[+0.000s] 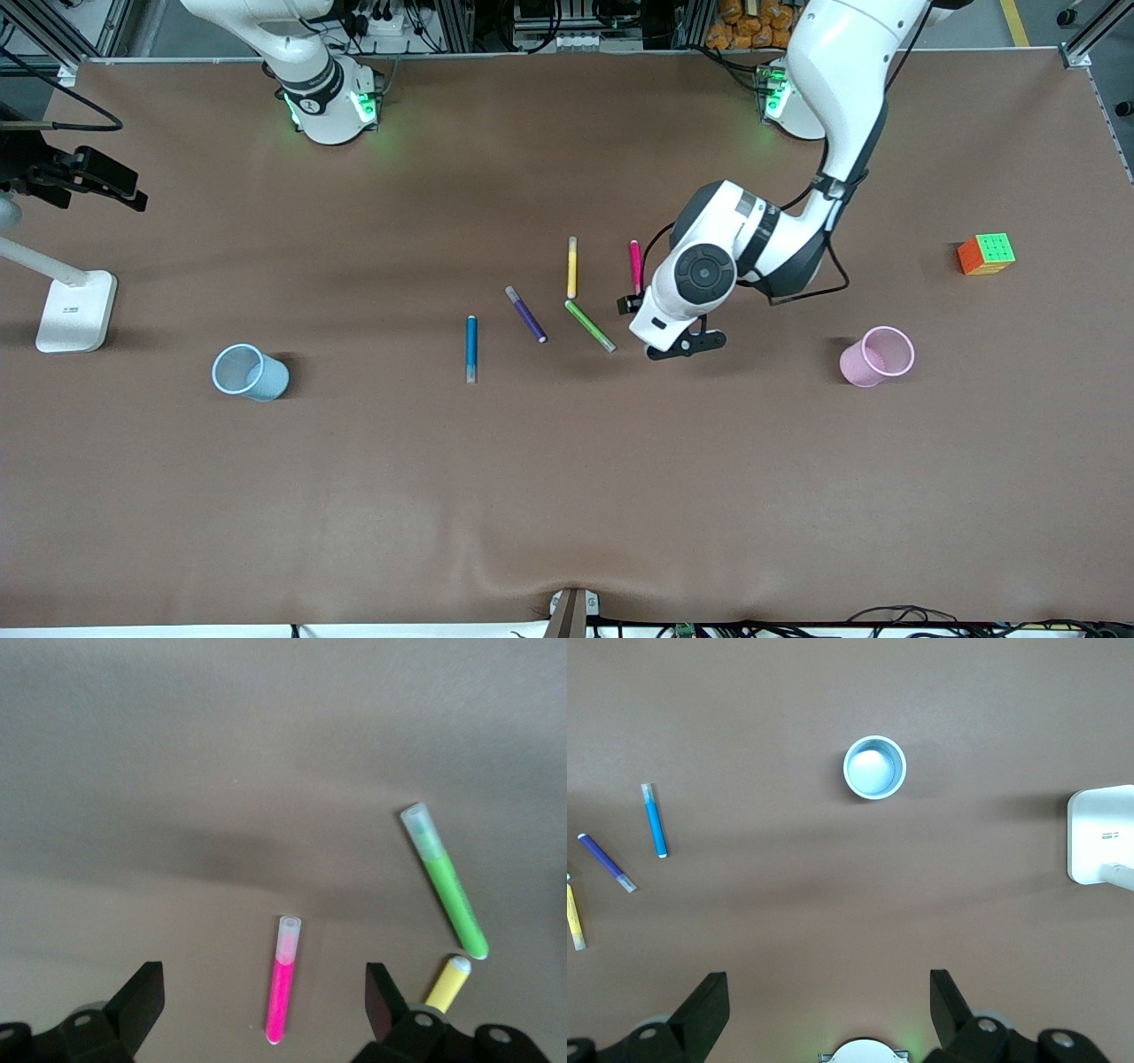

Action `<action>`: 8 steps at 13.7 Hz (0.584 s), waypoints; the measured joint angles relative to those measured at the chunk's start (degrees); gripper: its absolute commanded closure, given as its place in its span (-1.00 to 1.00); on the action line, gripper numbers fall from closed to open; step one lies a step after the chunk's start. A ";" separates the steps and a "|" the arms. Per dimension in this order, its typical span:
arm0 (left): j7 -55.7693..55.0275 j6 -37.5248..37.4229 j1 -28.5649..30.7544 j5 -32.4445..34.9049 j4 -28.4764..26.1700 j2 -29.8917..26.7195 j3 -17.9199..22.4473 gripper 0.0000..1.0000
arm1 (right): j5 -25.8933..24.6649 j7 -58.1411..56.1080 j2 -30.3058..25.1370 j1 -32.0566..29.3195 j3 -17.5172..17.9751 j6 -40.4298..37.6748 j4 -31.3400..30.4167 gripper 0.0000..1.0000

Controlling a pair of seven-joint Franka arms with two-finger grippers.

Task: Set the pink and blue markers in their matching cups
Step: 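Lower the left gripper onto the pink marker and grasp it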

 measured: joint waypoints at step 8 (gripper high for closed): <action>-4.13 7.24 -2.78 0.02 -1.67 5.76 0.04 -0.45 | 0.00 0.00 0.00 0.00 0.00 0.00 0.00 -1.00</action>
